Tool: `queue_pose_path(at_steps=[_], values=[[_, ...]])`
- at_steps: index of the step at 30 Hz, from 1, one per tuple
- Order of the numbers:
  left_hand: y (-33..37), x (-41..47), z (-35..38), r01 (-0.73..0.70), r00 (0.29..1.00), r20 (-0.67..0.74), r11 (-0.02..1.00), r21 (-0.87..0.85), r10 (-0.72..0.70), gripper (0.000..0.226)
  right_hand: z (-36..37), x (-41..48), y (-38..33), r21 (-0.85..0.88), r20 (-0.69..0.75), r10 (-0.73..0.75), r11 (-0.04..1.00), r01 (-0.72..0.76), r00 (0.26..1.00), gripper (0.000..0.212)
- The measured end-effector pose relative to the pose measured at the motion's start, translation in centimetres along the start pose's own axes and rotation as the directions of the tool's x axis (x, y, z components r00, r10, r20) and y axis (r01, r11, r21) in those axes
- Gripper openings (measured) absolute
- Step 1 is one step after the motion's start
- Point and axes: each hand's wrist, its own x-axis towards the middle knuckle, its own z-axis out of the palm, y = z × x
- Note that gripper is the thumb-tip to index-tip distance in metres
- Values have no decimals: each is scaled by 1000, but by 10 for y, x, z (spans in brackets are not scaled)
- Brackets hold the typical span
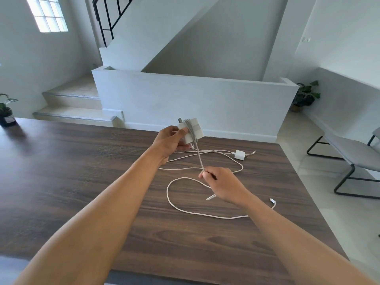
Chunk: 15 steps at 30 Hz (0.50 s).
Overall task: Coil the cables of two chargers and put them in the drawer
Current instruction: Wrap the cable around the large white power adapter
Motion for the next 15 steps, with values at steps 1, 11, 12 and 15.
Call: queue_pose_path(at_steps=[1,11,12,15], values=[[0,-1,0,-4,1000,15,1000,0,4,20,-1,0,3,-12,7,18,1000,-18,1000,30],[-12,-8,-2,17,996,92,995,-101,-8,32,-4,-4,17,-96,125,3,995,9,992,27],[-14,-8,-4,29,993,115,992,-125,-14,43,-4,-5,18,-101,129,5,995,8,992,27],[-18,-11,-9,43,980,199,992,-116,-20,57,-5,-6,23,-102,133,14,995,0,991,28]])
